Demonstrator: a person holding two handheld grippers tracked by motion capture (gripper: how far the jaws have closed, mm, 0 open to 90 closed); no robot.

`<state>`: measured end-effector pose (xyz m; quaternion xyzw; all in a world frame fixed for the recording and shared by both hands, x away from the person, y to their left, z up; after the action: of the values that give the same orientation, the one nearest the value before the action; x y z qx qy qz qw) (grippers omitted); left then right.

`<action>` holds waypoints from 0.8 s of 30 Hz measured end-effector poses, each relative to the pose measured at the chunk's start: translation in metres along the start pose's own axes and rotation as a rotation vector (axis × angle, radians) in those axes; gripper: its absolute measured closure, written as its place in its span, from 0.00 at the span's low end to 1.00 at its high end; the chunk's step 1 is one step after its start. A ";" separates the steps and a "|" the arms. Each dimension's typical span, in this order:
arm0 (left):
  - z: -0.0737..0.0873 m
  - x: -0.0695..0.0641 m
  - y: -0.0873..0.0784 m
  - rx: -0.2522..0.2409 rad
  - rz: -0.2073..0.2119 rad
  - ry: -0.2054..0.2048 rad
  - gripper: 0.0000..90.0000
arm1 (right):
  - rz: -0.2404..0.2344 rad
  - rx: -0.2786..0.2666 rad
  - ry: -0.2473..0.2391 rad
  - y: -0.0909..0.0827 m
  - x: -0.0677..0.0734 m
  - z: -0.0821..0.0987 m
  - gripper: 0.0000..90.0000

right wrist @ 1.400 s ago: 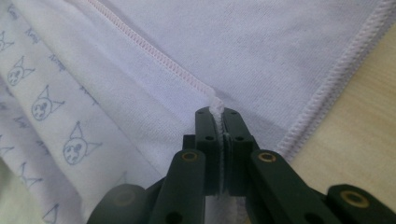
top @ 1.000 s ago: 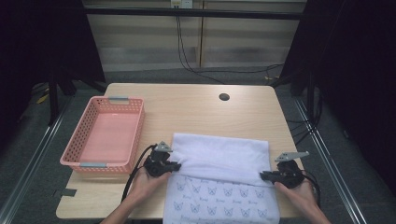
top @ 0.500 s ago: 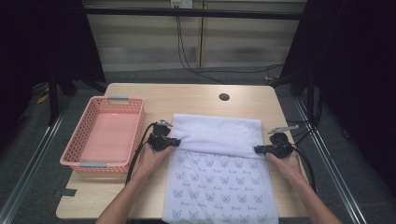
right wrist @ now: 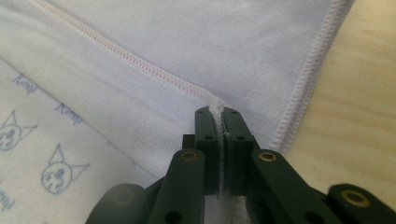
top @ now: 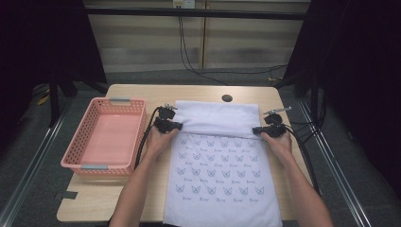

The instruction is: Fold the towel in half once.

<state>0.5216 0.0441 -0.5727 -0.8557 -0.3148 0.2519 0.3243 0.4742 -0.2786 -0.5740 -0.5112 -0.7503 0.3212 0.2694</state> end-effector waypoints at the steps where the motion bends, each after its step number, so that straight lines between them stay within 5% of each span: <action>1: -0.002 0.001 0.001 -0.007 0.000 -0.019 0.96 | 0.001 -0.003 0.014 0.002 -0.001 -0.002 0.97; 3: -0.005 0.004 0.002 0.026 -0.017 0.022 0.96 | 0.011 -0.017 0.047 0.007 -0.004 -0.008 0.97; 9: -0.008 -0.002 -0.007 0.004 0.037 -0.014 0.96 | -0.019 -0.066 0.068 -0.001 -0.002 -0.011 0.97; 17: -0.022 -0.030 -0.038 -0.111 0.102 -0.012 0.96 | -0.064 -0.209 0.043 -0.053 -0.003 -0.041 0.97; 24: -0.039 -0.051 -0.087 -0.189 0.149 0.060 0.96 | -0.112 -0.285 0.010 -0.102 0.006 -0.065 0.97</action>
<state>0.4796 0.0445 -0.4733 -0.9106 -0.2631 0.2187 0.2319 0.4591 -0.2877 -0.4541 -0.5031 -0.8143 0.1932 0.2155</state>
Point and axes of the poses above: each handheld gripper's, and its own axes: y roughly forward along the jaws, z roughly out of its underside, x roughly to its left, the point moved 10 cm from there along y, roughly forward along the jaws, and after that the axes turned 6 degrees about z, right-handed, at the moved point
